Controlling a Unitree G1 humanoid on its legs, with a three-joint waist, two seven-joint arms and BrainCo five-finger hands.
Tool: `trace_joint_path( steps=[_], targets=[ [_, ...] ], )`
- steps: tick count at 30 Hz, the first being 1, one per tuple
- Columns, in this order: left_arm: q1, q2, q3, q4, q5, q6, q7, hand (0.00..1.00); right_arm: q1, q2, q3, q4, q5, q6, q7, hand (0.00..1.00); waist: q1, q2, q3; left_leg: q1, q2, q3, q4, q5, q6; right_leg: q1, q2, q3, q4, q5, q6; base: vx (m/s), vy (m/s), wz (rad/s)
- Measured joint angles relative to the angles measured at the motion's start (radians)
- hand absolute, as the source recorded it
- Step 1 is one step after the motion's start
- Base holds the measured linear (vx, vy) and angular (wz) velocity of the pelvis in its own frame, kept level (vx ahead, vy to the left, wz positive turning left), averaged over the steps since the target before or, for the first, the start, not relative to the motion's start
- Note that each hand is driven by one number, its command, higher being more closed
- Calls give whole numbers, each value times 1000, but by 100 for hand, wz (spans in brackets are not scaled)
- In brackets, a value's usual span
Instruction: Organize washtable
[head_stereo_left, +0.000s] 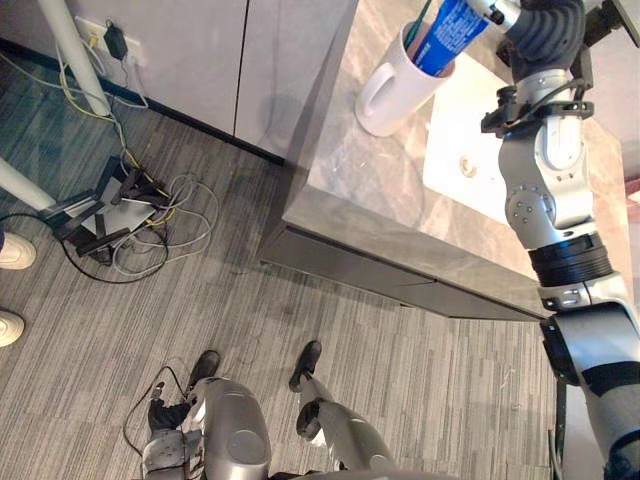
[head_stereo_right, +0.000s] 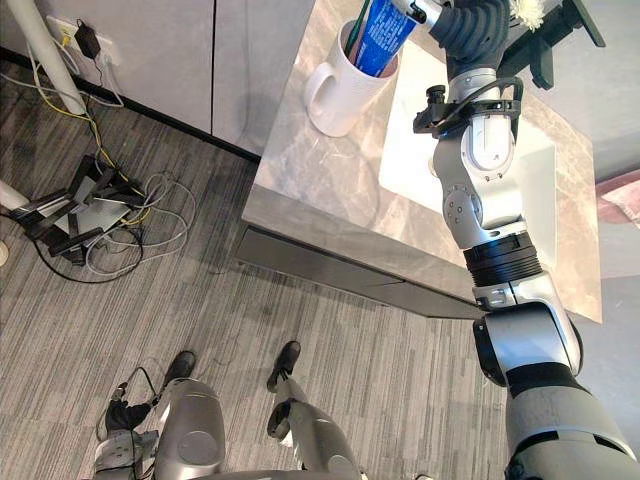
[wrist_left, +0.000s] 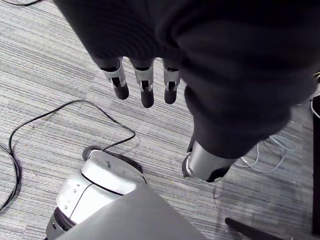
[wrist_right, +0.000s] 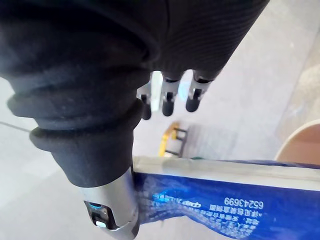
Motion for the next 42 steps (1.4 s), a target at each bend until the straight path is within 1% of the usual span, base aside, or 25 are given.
trace_joint_path(
  steps=[4, 8, 10, 11, 13, 15, 18, 19, 21, 24, 26, 28, 29, 30, 31, 32, 33, 34, 35, 36, 37, 38, 39, 40, 42],
  targets=[
    [0, 0, 0, 0, -1, -4, 0, 0, 0, 0, -4, 1, 0, 0, 0, 0, 0, -1, 0, -4, 0, 1, 9, 0, -1, 0, 0, 1, 0, 0, 0, -28, 38, 0],
    [5, 6, 0, 0, -7, -5, 0, 0, -1, 0, -9, 1, 0, 0, -1, 0, -1, -11, -9, -5, 0, 11, 13, 0, -1, -4, 0, 3, 0, -2, 1, -30, 42, -6],
    [12, 20, 0, 0, -7, -5, -1, 0, -1, 0, -33, 1, 0, 0, -2, 0, -8, -31, -26, -9, -5, 22, 19, -2, -3, -4, -7, 2, 0, -40, 0, -8, 16, 0],
    [15, 26, 0, -1, -7, -5, -1, 0, -5, 0, -49, 0, 1, -1, -2, 0, -13, -37, -31, -11, -3, 21, 26, -4, -7, -4, -5, 0, 0, -46, -7, 0, 0, 0],
    [21, 33, 5, -1, -7, -4, 0, 0, -5, -14, -70, 0, 1, -4, -3, 0, -23, -46, -39, -12, 0, 19, 31, -6, -10, -4, -1, 0, 0, -48, -4, -6, 14, -2],
    [22, 33, 5, -2, -7, -4, 0, 0, -5, -45, -83, 0, 1, -5, -3, 0, -26, -47, -39, -12, -1, 20, 38, -8, -12, -2, -1, 1, 0, -54, 4, -12, 49, -4],
    [23, 34, 5, -2, -6, -4, 0, 0, -4, -81, -120, -1, 2, -7, -6, 0, -29, -47, -39, -11, -1, 23, 49, -11, -12, 1, -1, 3, 0, -53, 2, -6, 53, -3],
    [24, 34, 6, -2, -5, -4, 0, 0, -4, -87, -137, -1, 2, -9, -9, 0, -31, -47, -40, -8, -1, 25, 51, -13, -14, 4, 0, 4, 0, -43, -11, -2, 73, -5],
    [28, 34, 12, 0, -4, -3, 0, 0, 0, -88, -149, -2, 2, -10, -9, 0, -38, -47, -40, 5, 0, 29, 54, -17, -13, 16, 1, 10, 0, -42, -11, -3, 64, -9],
    [42, 34, 15, 2, -2, -2, -1, 0, 69, -96, -182, -59, 2, -13, -14, 0, -54, -45, -68, 9, 0, 46, 57, -26, -7, 17, -1, 20, 0, -62, -4, -12, 65, -12],
    [45, 30, 15, 9, 3, 3, -1, 0, 157, -99, -234, -104, -1, -23, -23, 0, -60, -39, -103, 19, 0, 55, 54, -27, -6, 18, -1, 25, 0, -69, -9, 22, 65, -8],
    [45, 15, 15, 15, 4, 6, -1, 0, 258, -99, -317, -159, -3, -31, -30, 0, -63, -21, -139, 23, 1, 56, 55, -33, -7, 23, 1, 24, 0, -60, -21, 53, 67, -2],
    [45, 3, 18, 21, 7, 8, -1, 0, 337, -98, -387, -212, -35, -38, -49, 0, -65, 0, -153, 37, 0, 57, 55, -38, -7, 35, 1, 25, 0, -52, -30, 59, 91, -6],
    [49, -16, 33, 26, 23, 12, 0, 0, 426, -91, -469, -272, -103, -46, -77, 0, -78, 24, -179, 47, -1, 62, 53, -43, -2, 41, -1, 25, 0, -52, -31, 42, 85, -9],
    [50, -22, 39, 32, 26, 12, 0, 0, 468, -83, -514, -301, -126, -49, -87, 0, -87, 33, -193, 51, -2, 68, 50, -45, 1, 41, -2, 27, 0, -52, -31, 20, 71, -14],
    [51, -28, 45, 45, 38, 13, 0, 0, 527, -64, -585, -344, -168, -51, -107, 0, -100, 47, -212, 57, -4, 76, 46, -48, 5, 43, -5, 29, 0, -53, -31, 17, 69, -15],
    [51, -33, 52, 61, 52, 14, 1, 0, 608, -26, -680, -398, -241, -51, -140, 0, -116, 68, -234, 68, -5, 86, 43, -52, 12, 49, -7, 32, 0, -54, -32, 21, 96, -26],
    [53, -48, 76, 67, 76, 15, 1, 0, 692, 27, -767, -442, -310, -56, -173, 0, -135, 88, -251, 89, -8, 97, 37, -59, 15, 62, -10, 39, 0, -61, -35, 12, 96, -25],
    [54, -54, 88, 70, 86, 16, 1, 0, 733, 56, -804, -460, -345, -56, -191, 0, -143, 98, -259, 96, -10, 103, 32, -60, 16, 68, -12, 43, 0, -66, -36, -8, 79, -36],
    [55, -59, 108, 87, 95, 16, 1, 0, 815, 119, -856, -480, -411, -55, -226, 0, -160, 114, -281, 116, -14, 122, 12, -60, 18, 71, -16, 51, -1, -90, -33, -6, 48, -51],
    [60, -62, 124, 103, 109, 18, 1, 0, 891, 182, -889, -482, -462, -47, -249, 0, -167, 128, -302, 143, -13, 149, -15, -57, 22, 72, -18, 54, -1, -107, -33, 8, 37, -61],
    [61, -62, 125, 109, 114, 19, 1, 0, 932, 213, -899, -481, -479, -44, -256, 0, -167, 132, -312, 157, -11, 159, -29, -55, 26, 74, -20, 57, -1, -118, -33, 82, 58, -90],
    [67, -77, 166, 134, 122, 19, 1, 0, 1165, 435, -901, -475, -573, 34, -274, 0, -192, 187, -336, 216, -9, 204, -79, -48, 31, 88, -23, 56, 0, -136, -43, 103, 59, -61],
    [65, -84, 167, 140, 122, 18, 1, 0, 1202, 484, -897, -468, -591, 64, -274, 0, -193, 198, -335, 227, -17, 206, -89, -48, 31, 92, -31, 54, 0, -109, -41, 102, 56, -45],
    [66, -104, 167, 142, 122, 18, 1, 0, 1219, 508, -883, -453, -593, 73, -273, 0, -190, 214, -337, 233, -19, 206, -92, -48, 31, 94, -33, 52, 0, -89, -40, 54, 24, 2]
  ],
)
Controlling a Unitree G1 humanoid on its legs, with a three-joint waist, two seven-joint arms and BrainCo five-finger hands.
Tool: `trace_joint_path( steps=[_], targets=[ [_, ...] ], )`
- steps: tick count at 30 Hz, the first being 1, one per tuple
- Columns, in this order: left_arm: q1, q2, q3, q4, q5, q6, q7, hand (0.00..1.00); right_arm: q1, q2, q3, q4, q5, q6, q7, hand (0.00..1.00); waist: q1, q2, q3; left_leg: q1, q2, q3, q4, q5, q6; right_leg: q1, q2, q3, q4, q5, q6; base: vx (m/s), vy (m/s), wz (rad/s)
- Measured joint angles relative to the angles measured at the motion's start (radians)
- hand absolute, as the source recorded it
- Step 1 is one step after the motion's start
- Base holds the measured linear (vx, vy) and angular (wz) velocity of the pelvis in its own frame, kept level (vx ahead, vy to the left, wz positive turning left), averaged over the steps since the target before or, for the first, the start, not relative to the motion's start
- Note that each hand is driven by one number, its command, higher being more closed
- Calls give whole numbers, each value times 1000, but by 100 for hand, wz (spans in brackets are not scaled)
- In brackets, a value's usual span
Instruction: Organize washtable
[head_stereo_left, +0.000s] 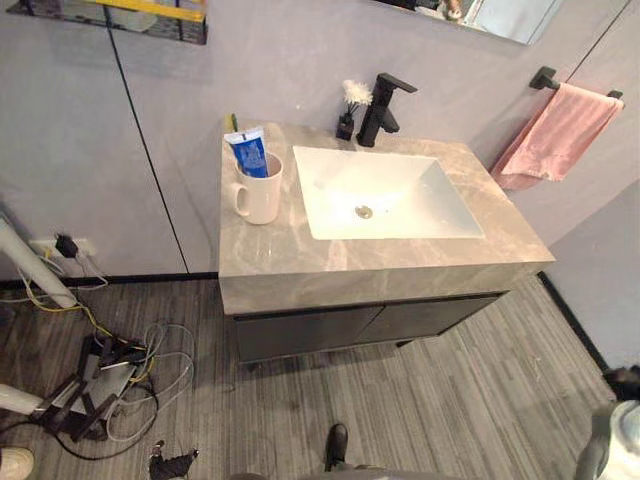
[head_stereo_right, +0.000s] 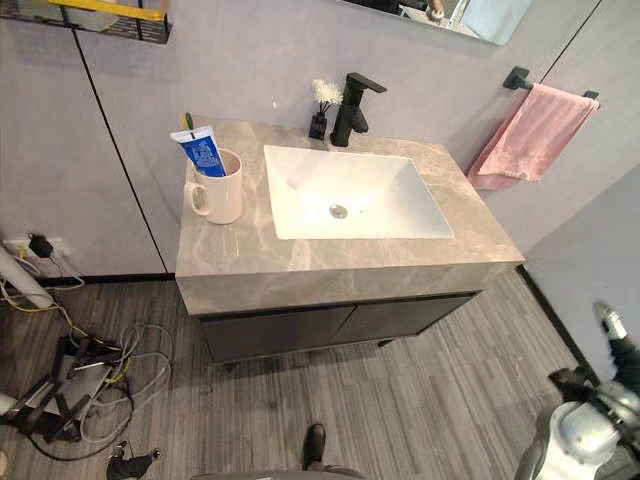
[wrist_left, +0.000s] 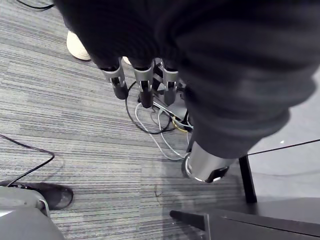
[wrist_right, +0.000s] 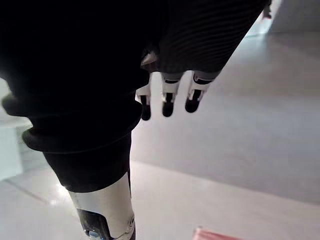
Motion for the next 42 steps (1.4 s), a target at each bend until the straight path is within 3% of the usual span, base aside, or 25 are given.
trace_joint_path(
  steps=[1, 3, 5, 7, 9, 12, 13, 17, 18, 27, 30, 32, 37, 40, 42],
  targets=[
    [-1, -16, 8, -1, 0, 0, 0, 0, 39, 14, 32, 68, -10, -18, 3, 0, 2, 16, -2, 3, 4, 8, -2, -1, -1, 0, 3, -1, 0, 3, 2, 89, 22, 4],
    [2, -35, 17, -1, -2, 0, 1, 0, 70, 42, 80, 220, -27, -35, 19, 0, 6, 19, -3, 24, 10, 9, -12, -1, -1, 17, 6, -1, 0, 0, 8, 94, 18, 2],
    [8, -54, 2, 0, -22, -4, -1, 0, 68, 124, 101, 556, 59, 11, 43, 0, 28, 41, 3, 67, 19, 34, -32, -2, -4, 42, 14, 3, 0, -3, 13, 83, 17, -17],
    [7, -68, -19, 0, -22, -5, 0, 0, 69, 136, 109, 741, 105, 45, 60, 0, 29, 74, 2, 80, 20, 40, -38, -4, -5, 51, 9, 5, 0, -4, 16, 55, 35, -9],
    [0, -99, -63, 2, -22, -10, 0, 0, 78, 139, 78, 928, 139, 64, 80, 0, 29, 135, -1, 92, 13, 42, -42, -13, 6, 66, -1, 3, 0, -10, 24, 19, 70, 3],
    [-7, -111, -97, 17, -22, -20, 0, 0, 76, 142, 50, 1104, 162, 100, 110, 0, 29, 174, -3, 105, 11, 36, -51, -15, 8, 77, -3, -3, 0, -16, 32, 19, 30, 6],
    [-8, -114, -105, 23, -22, -24, 0, 0, 75, 141, 57, 1148, 163, 123, 124, 0, 28, 178, -6, 106, 12, 31, -56, -15, 8, 79, -2, -9, 0, -18, 35, 14, -5, 10],
    [-9, -110, -105, 29, -27, -29, -1, 0, 70, 141, 83, 1162, 161, 122, 154, 0, 30, 171, -4, 116, 16, 4, -60, -12, 6, 102, -3, -36, -1, -26, 40, -1, -16, 21],
    [-7, -105, -105, 31, -45, -29, -1, 100, 60, 138, 117, 1162, 158, 120, 163, 0, 30, 172, -2, 121, 16, -6, -67, -8, 5, 110, -4, -47, -4, -30, 42, -2, -9, 21],
    [-23, -77, -103, 1, -190, -28, 8, 100, 9, 112, 230, 1161, 77, 117, 163, 0, 30, 163, 0, 105, -8, -96, -109, 34, 5, 121, -34, -134, -4, -44, 54, 20, -5, 31],
    [-11, -76, -100, -242, -231, -28, 51, 100, 8, 102, 272, 1148, 44, 116, 159, 0, 37, 167, 5, 101, -15, -133, -109, 41, 2, 139, -40, -172, -1, -49, 53, 25, 1, 39],
    [-3, -76, -99, -498, -239, -33, 92, 100, 14, 106, 327, 1121, 36, 114, 159, 0, 54, 164, 6, 92, -16, -152, -106, 57, -8, 146, -50, -198, 0, -53, 54, -19, -20, 33],
    [-18, -107, -118, -1001, -231, -77, 156, 100, 13, 101, 399, 1105, -3, 113, 163, 0, 82, 164, 8, 69, -23, -170, -97, 80, -17, 165, -68, -249, 0, -60, 52, -46, -24, 37],
    [15, -112, -238, -1239, -238, -111, 165, 100, 12, 88, 435, 1104, -28, 115, 164, 0, 84, 174, 13, 67, -18, -171, -93, 79, -17, 182, -71, -273, 0, -70, 51, -50, -6, 25],
    [35, -98, -341, -1355, -286, -136, 114, 100, 8, 85, 459, 1103, -36, 116, 165, 0, 85, 171, 11, 67, -17, -170, -92, 78, -15, 184, -69, -274, 0, -72, 49, -55, -8, 3]
  ],
)
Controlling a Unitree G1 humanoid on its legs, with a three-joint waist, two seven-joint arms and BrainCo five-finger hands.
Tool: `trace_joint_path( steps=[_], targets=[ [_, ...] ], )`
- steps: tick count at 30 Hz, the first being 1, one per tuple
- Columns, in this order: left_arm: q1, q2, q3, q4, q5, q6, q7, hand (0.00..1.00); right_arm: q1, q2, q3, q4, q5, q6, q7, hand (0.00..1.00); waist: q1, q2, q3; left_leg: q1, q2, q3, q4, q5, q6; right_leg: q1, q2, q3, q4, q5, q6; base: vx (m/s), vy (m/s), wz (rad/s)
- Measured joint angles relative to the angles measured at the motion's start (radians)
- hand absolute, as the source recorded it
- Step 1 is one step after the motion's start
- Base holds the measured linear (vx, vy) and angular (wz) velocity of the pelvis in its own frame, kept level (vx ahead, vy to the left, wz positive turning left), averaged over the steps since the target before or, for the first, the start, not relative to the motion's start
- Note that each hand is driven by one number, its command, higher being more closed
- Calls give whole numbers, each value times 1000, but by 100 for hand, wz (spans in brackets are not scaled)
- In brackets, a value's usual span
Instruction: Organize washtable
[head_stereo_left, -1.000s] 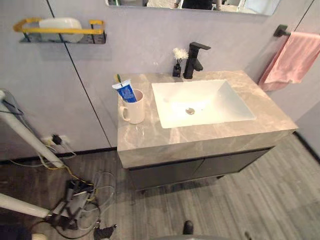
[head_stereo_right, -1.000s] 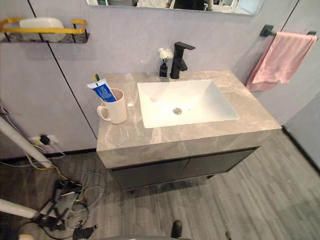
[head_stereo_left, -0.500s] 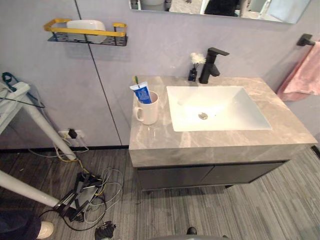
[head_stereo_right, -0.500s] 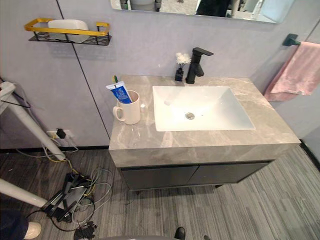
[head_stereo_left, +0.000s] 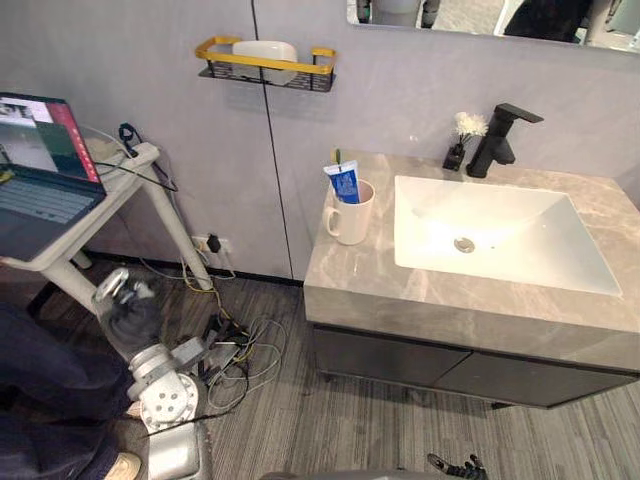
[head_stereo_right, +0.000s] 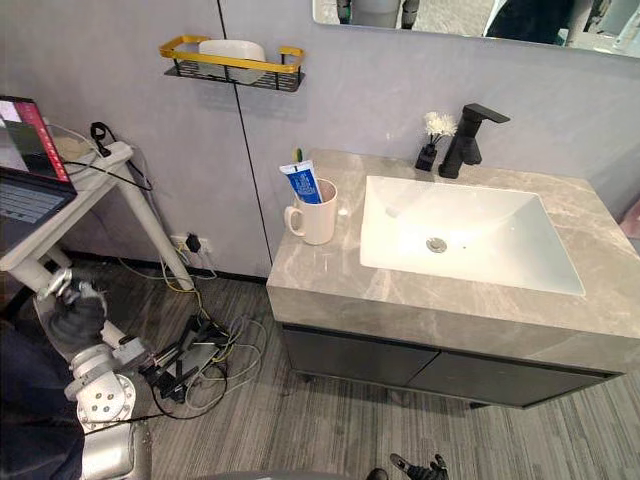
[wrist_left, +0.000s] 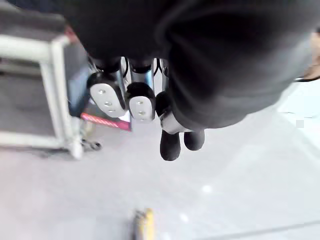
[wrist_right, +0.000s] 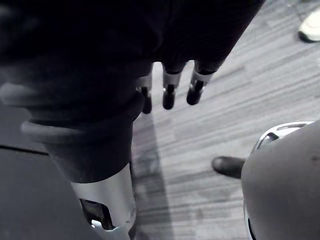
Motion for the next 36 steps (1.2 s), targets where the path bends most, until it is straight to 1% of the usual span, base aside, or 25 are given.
trace_joint_path(
  steps=[2, 3, 5, 6, 8, 9, 11, 12, 13, 14, 16, 17, 19, 20, 21, 22, 23, 26, 28, 29, 31, 34, 36],
  targets=[
    [11, 54, -130, -93, -91, -19, -103, 100, -5, -3, 15, 0, 0, 1, 4, 0, -4, -1, 0, -1, 2, 7, 1, -4, 5, 0, 6, 4, 0, 0, 0, -68, -9, -7],
    [14, 68, -163, -110, -112, -20, -125, 100, -6, -3, 15, 0, 0, 1, 7, 0, -5, -1, 0, -1, 3, 8, 1, -4, 6, -1, 9, 5, 0, 0, 0, -48, -24, -10],
    [14, 106, -281, -155, -203, -23, -216, 100, -6, -8, 15, 6, -1, 1, 28, 0, -10, -1, 0, 0, 5, 19, 1, -4, 7, -7, 16, 14, 0, 4, -5, -27, -19, -12],
    [11, 114, -317, -156, -230, -24, -234, 100, -5, -9, 15, 10, -1, 1, 32, 0, -12, -1, 0, 0, 6, 22, 1, -4, 7, -8, 17, 17, 0, 8, -11, -15, 3, -16],
    [6, 145, -441, -152, -365, -18, -298, 100, -10, -16, 16, 20, -1, 2, 43, 0, -12, -1, -1, -1, 7, 41, -1, -4, 7, -21, 20, 36, 0, 16, -10, -9, 9, -21],
    [2, 156, -473, -147, -394, -13, -313, 100, -10, -17, 16, 22, -1, 2, 44, 0, -14, -1, -1, -1, 7, 44, -1, -4, 6, -22, 20, 39, 0, 18, -8, -3, 8, -14],
    [-42, 229, -603, -138, -516, 25, -368, 100, -15, -20, 16, 29, -1, 2, 47, 0, -33, -1, -2, 0, 6, 49, 0, -4, 6, -25, 20, 47, 0, 20, -7, 0, 11, -9],
    [-59, 248, -636, -137, -551, 38, -386, 100, -14, -21, 16, 30, -1, 2, 49, 0, -33, -1, -3, 0, 5, 56, 0, -4, 6, -31, 20, 55, 0, 22, -7, -6, 20, -24],
    [-93, 288, -691, -126, -593, 52, -414, 100, -17, -25, 15, 32, -1, 1, 55, 0, -36, -2, -3, -2, 4, 67, 0, -4, 6, -42, 20, 70, 0, 27, -8, -12, 23, -31],
    [-123, 308, -716, -97, -628, 70, -439, 100, -22, -27, 15, 36, -1, 1, 67, 0, -45, -1, -3, -3, 2, 76, 1, -4, 6, -49, 19, 81, 0, 32, -9, -13, 19, -31],
    [-148, 316, -716, -57, -654, 84, -444, 100, -35, -28, 16, 46, 0, 0, 68, 0, -61, -2, -2, -4, 0, 87, 2, -4, 7, -57, 19, 92, 0, 35, -11, -18, 10, -22],
    [-187, 316, -718, -4, -658, 89, -442, 100, -38, -30, 16, 50, 0, 0, 69, 0, -67, -2, -2, -4, -1, 95, 2, -5, 7, -63, 20, 103, -1, 39, -12, -23, 4, -20],
    [-224, 314, -714, 65, -650, 90, -441, 100, -46, -36, 18, 60, 0, 1, 70, 0, -73, -1, -2, -2, -1, 101, 3, -5, 8, -66, 22, 112, -1, 42, -13, -24, -1, -15],
    [-239, 305, -693, 123, -634, 92, -439, 100, -53, -41, 25, 60, 0, 2, 70, 0, -88, 2, 0, -2, -1, 103, 3, -5, 8, -69, 22, 114, -3, 43, -14, -36, -10, -17],
    [-256, 285, -665, 189, -602, 94, -432, 100, -56, -45, 34, 57, 0, 2, 70, 0, -93, 6, 3, -2, -1, 110, 2, -6, 9, -74, 23, 117, -5, 44, -16, -39, -12, -15],
    [-261, 274, -645, 217, -577, 99, -422, 100, -59, -47, 36, 55, 0, 2, 71, 0, -98, 8, 6, -3, -1, 111, 2, -8, 9, -75, 24, 119, -5, 44, -17, -38, -12, -17],
    [-263, 258, -598, 262, -534, 107, -404, 100, -64, -48, 36, 50, 0, 2, 71, 0, -112, 14, 11, -3, 0, 113, 2, -12, 8, -77, 27, 124, -5, 41, -21, -24, -8, -12],
    [-296, 238, -512, 335, -449, 113, -367, 100, -63, -54, 36, 34, 0, 2, 82, 0, -111, 22, 24, -3, 5, 137, -2, -17, 6, -94, 37, 148, -5, 40, -21, -3, -15, -24],
    [-333, 235, -473, 361, -407, 113, -347, 100, -61, -57, 36, 19, 0, 2, 87, 0, -111, 27, 32, -4, 8, 139, -7, -16, 6, -101, 40, 154, -5, 40, -21, 17, -12, -12],
    [-353, 235, -444, 369, -366, 113, -331, 100, -61, -57, 36, 18, 0, 3, 88, 0, -112, 29, 32, -4, 11, 145, -15, -15, 7, -109, 44, 162, -5, 43, -23, 50, -8, -14],
    [-384, 233, -406, 375, -323, 113, -306, 100, -61, -56, 38, 12, 0, 3, 88, 0, -112, 29, 34, 0, 18, 156, -17, -17, 5, -114, 51, 168, -5, 45, -20, 89, -6, -16],
    [-440, 225, -362, 377, -298, 112, -269, 100, -57, -57, 50, -6, 0, 3, 87, 0, -115, 33, 38, 1, 20, 160, -21, -18, 3, -122, 53, 169, -5, 45, -20, 89, 9, -6],
    [-486, 208, -333, 376, -245, 110, -233, 100, -48, -54, 57, -22, -1, 2, 88, 0, -112, 29, 38, -14, 11, 165, -15, -16, 3, -140, 46, 177, -1, 46, -19, 98, 38, -6]
  ],
)
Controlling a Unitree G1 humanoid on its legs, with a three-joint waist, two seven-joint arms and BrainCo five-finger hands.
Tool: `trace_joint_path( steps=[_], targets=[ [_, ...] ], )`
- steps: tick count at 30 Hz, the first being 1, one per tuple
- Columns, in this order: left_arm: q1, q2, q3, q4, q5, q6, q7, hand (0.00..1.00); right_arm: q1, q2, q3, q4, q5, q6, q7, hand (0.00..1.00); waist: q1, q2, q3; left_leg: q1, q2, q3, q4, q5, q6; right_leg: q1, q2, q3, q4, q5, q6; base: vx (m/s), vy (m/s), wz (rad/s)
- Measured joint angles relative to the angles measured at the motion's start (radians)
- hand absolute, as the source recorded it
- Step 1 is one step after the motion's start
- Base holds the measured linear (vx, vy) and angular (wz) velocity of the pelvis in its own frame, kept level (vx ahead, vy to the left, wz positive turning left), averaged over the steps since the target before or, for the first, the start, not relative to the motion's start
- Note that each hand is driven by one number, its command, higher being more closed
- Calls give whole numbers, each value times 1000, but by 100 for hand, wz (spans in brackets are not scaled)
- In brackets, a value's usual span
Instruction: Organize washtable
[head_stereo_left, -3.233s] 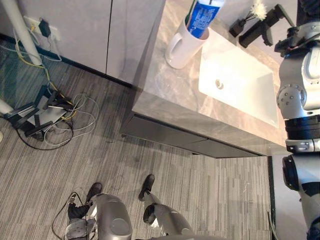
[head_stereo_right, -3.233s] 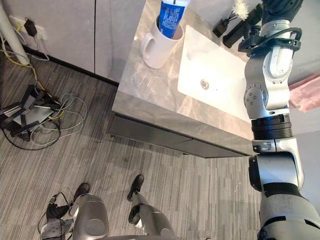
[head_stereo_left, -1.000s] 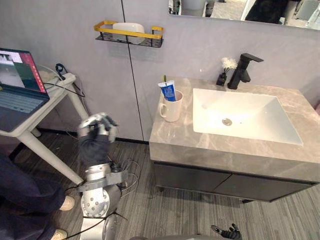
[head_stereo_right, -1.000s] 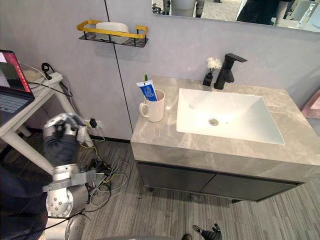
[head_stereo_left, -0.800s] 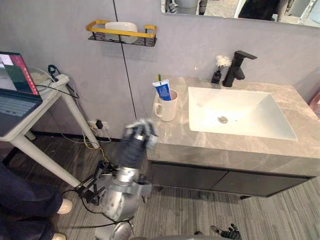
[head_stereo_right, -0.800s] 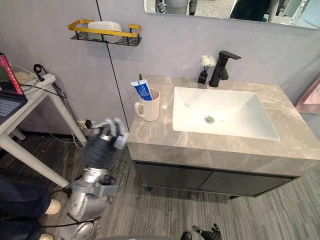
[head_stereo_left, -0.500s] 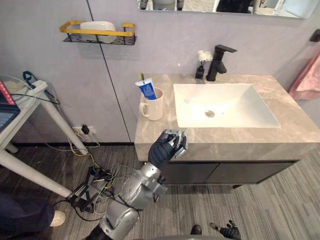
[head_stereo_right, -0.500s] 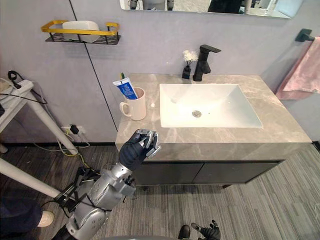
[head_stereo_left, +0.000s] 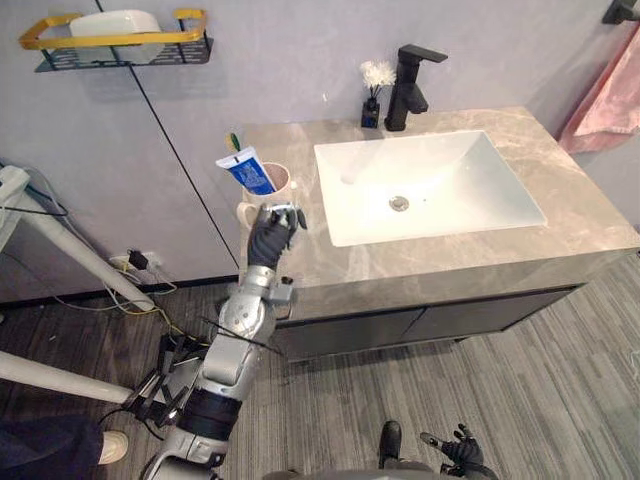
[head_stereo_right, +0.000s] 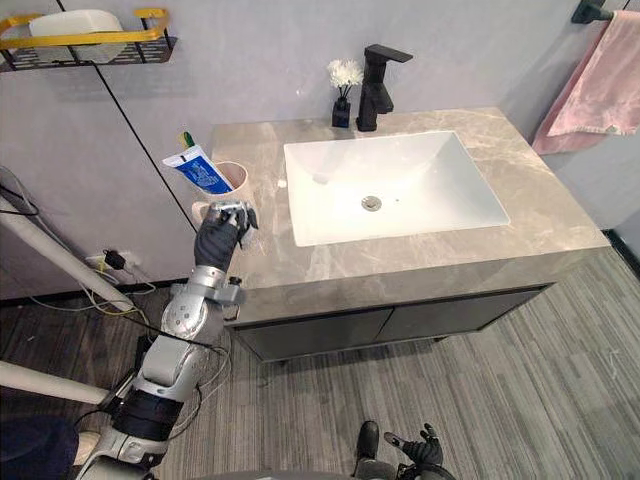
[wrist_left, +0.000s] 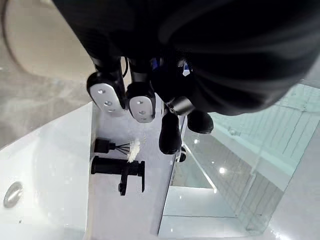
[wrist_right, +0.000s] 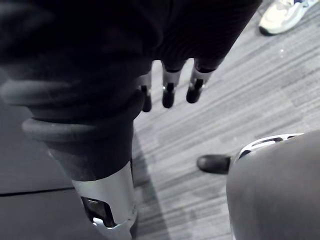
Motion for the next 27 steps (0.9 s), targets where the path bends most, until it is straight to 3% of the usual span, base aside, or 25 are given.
trace_joint_path(
  steps=[6, 20, 27],
  targets=[
    [-15, -29, 5, -9, 21, -1, 31, 100, 17, 8, 19, -32, 0, -2, 0, 0, 2, -15, 7, -27, -21, 5, 18, 6, -5, -26, -19, 23, 0, 5, 6, 12, 19, -4],
    [-45, -42, 33, 8, 22, 0, 34, 100, 19, 18, 26, -78, 0, -3, -1, 0, 3, -40, 50, -66, -9, 52, 32, -9, 7, -81, 4, 74, -4, 33, -22, -66, -31, -11],
    [-42, -40, 90, 60, 62, 5, 54, 100, 19, 17, 26, -88, 0, -4, 0, 0, 1, -27, 59, -69, 0, 55, 24, -13, 5, -90, 15, 77, -4, 35, -18, 9, -8, -3]
  ],
)
